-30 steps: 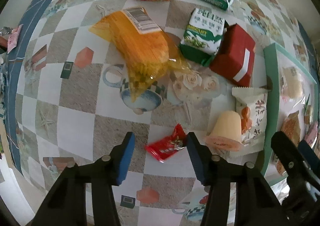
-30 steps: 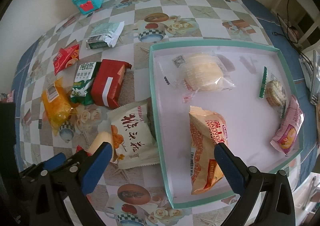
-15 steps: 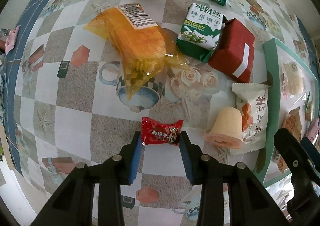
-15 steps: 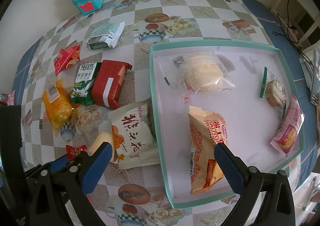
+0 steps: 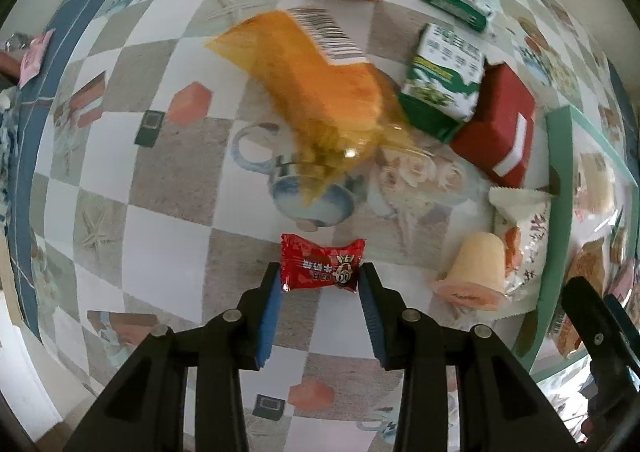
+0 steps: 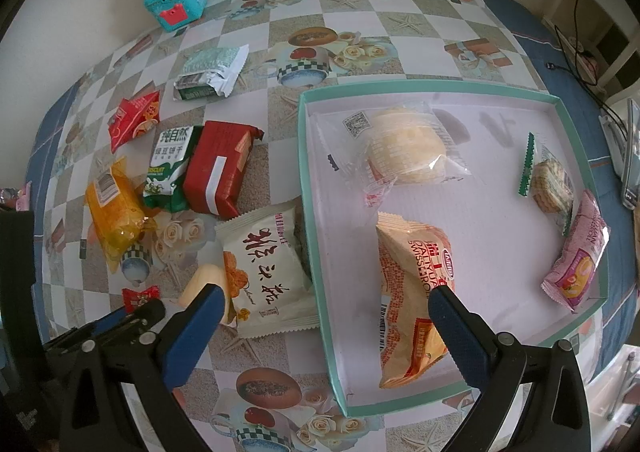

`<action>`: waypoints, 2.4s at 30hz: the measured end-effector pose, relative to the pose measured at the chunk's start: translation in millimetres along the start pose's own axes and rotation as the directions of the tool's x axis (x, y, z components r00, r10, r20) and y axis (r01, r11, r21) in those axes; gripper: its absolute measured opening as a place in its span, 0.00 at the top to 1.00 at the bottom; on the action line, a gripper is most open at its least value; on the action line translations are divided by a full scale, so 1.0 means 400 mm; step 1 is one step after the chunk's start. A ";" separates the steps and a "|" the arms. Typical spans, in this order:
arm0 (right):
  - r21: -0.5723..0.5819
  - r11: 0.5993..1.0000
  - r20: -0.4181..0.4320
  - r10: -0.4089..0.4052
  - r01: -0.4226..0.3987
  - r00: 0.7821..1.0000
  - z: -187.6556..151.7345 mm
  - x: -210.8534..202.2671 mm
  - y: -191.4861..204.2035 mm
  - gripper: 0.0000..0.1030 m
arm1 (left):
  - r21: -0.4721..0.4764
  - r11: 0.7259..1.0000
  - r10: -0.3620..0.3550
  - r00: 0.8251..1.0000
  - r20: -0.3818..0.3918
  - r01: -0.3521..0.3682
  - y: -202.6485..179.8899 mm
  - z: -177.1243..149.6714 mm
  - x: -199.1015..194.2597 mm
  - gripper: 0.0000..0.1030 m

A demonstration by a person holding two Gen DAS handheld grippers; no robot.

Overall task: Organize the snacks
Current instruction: 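Lower the left gripper onto the small red candy and close it, then lift the red candy with the left gripper while the right approaches the cream cup cake, then close the right gripper on the cream cup cake while the left holds the candy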

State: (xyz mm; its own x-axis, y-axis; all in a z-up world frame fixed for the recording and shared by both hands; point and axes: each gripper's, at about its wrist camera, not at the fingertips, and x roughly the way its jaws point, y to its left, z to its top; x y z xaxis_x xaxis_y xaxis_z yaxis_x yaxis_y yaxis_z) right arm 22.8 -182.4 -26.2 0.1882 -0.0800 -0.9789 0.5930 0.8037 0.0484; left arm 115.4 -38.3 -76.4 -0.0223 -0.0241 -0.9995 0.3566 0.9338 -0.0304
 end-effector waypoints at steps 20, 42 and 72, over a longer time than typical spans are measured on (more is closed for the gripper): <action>0.013 1.000 -0.003 0.004 -0.004 1.000 0.001 0.001 -0.006 0.00 | -0.195 0.980 -0.033 0.998 0.045 0.042 0.253 0.015 -0.048 0.55; -0.083 0.989 0.059 0.125 -0.120 0.990 -0.007 -0.016 0.077 0.01 | -0.201 0.979 -0.037 0.998 0.044 0.045 0.260 0.025 -0.021 0.73; -0.271 0.948 -0.031 0.165 -0.167 0.986 -0.049 0.088 0.248 0.54 | -0.269 0.963 -0.015 1.000 0.028 0.022 0.421 0.007 -0.014 0.73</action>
State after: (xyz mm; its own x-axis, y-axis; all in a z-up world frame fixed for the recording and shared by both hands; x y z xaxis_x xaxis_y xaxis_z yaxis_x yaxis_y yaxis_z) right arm 72.8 -94.0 -59.6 0.2588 0.0723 -0.9632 0.3184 0.9351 0.1558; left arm 178.1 118.1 -75.9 -0.0020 -0.0479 -0.9988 0.0917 0.9946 -0.0479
